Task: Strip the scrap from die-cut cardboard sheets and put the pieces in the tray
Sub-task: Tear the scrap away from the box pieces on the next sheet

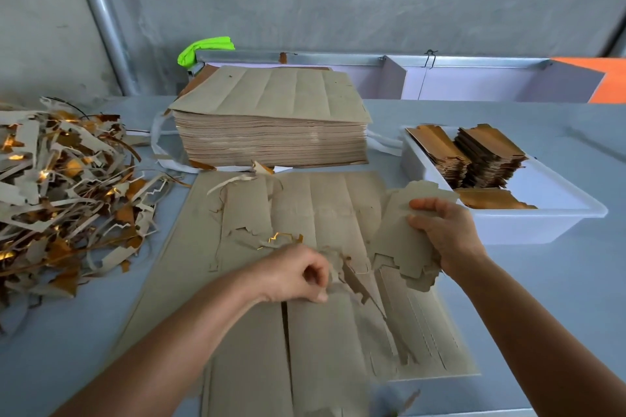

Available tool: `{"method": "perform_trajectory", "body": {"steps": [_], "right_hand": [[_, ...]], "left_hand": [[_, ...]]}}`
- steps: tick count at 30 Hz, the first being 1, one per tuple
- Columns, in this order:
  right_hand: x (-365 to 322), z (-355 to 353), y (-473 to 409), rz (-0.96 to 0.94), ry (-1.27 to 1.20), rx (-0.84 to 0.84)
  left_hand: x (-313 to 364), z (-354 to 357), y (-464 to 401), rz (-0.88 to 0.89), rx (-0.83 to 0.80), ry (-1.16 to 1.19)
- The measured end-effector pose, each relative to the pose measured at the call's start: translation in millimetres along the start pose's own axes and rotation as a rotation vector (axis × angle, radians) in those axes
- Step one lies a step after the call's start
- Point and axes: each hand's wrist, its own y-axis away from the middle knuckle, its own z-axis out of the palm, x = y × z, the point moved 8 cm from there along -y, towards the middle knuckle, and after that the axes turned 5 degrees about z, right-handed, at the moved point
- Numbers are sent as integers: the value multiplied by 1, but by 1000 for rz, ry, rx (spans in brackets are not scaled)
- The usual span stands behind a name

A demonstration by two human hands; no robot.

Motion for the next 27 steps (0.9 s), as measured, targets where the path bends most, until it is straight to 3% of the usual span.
{"method": "perform_trajectory", "body": {"steps": [5, 8, 11, 14, 18, 21, 25, 27], "right_hand": [[-17, 1, 1, -148, 253, -16], [-25, 30, 16, -265, 479, -182], [-26, 60, 32, -313, 575, -360], [-32, 70, 36, -320, 606, -388], [-66, 37, 26, -425, 766, -37], [-92, 28, 35, -537, 880, 37], [-105, 54, 59, -639, 946, -107], [-89, 79, 66, -548, 945, -281]], "left_hand": [[-4, -53, 11, 170, 211, 651], [-11, -66, 9, 182, 290, 904], [-12, -68, 4, 188, 299, 1016], [-14, -70, 1, 189, 296, 969], [-31, -77, 3, 87, 350, 829], [-29, -84, 4, 69, 394, 623], [-13, -79, -8, 85, 356, 580], [-8, -75, -15, 108, 338, 615]]}}
